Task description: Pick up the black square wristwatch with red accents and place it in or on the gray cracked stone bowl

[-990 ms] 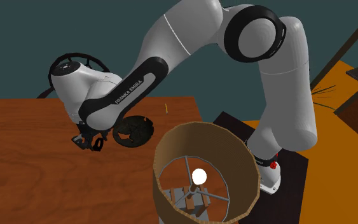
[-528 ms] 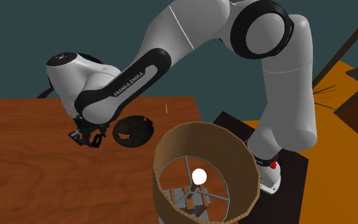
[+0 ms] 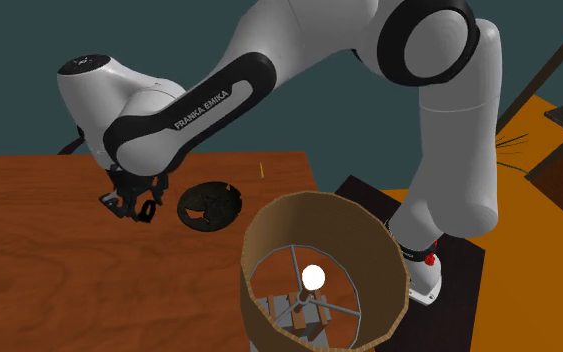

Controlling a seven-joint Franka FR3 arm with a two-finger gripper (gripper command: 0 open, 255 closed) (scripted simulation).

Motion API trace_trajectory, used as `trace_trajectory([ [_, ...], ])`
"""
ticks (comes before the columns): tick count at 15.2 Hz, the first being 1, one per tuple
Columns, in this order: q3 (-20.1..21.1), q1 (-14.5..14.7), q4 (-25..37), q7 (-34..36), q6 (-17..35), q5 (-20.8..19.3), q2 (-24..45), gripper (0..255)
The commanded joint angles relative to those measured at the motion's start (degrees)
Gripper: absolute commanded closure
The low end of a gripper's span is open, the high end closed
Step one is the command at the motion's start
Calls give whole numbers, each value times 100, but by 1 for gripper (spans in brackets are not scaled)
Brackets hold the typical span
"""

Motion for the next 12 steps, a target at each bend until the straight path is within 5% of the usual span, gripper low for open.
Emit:
trace_trajectory([
  [1, 22, -18, 3, -20, -96, 37, -95, 255],
  [9, 89, -54, 226, -97, -569, 161, -361, 255],
  [12, 123, -372, -659, -368, -279, 374, -996, 255],
])
